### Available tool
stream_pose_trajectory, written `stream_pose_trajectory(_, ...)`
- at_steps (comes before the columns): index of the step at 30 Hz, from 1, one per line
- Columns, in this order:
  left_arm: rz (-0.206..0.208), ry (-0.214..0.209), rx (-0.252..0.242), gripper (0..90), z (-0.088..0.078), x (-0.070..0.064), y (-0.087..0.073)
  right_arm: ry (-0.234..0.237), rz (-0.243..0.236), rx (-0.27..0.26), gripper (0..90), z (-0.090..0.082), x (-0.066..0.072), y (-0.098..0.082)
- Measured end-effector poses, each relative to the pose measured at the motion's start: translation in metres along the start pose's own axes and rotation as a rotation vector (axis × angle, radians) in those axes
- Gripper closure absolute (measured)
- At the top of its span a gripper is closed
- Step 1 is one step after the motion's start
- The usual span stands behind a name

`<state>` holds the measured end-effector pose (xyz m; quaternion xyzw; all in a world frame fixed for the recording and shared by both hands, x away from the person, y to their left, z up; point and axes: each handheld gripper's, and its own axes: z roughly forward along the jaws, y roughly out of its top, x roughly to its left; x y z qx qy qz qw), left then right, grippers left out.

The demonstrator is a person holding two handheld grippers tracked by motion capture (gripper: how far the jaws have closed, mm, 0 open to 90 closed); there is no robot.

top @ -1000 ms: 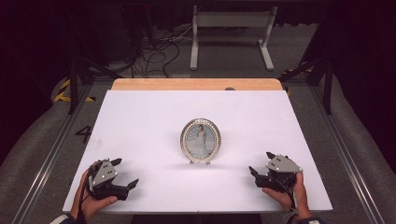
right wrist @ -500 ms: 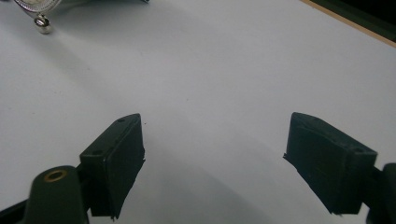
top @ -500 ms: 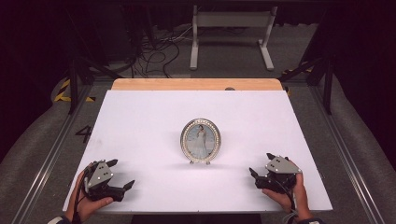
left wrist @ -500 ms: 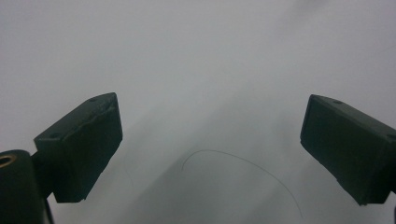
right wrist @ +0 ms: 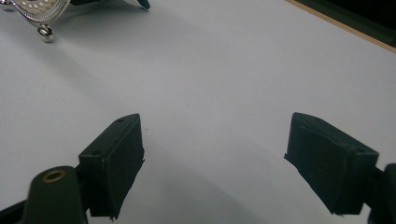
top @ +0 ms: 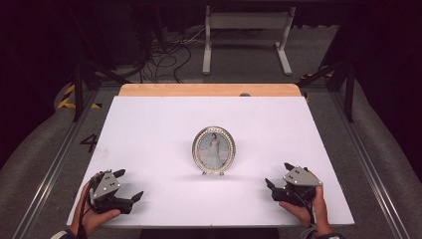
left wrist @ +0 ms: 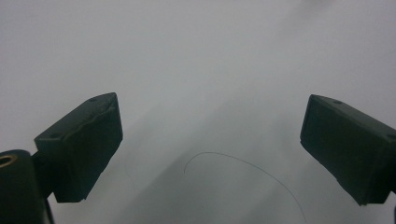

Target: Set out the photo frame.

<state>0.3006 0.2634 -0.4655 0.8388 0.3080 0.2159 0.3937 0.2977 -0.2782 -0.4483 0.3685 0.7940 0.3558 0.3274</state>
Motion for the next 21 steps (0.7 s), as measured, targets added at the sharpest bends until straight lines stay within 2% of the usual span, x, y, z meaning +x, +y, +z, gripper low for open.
stream_pose_trajectory(5, 0.013, -0.008, 0.010, 6.5, 0.0022, -0.0017, 0.0002, -0.002, 0.004, 0.000, 16.5, 0.0003, 0.0011, 0.0003)
stream_pose_trajectory(21, 0.007, -0.008, 0.008, 6.7, 0.0030, -0.0008, 0.0008, -0.012, 0.014, -0.005, 16.5, 0.0009, 0.0012, 0.0000)
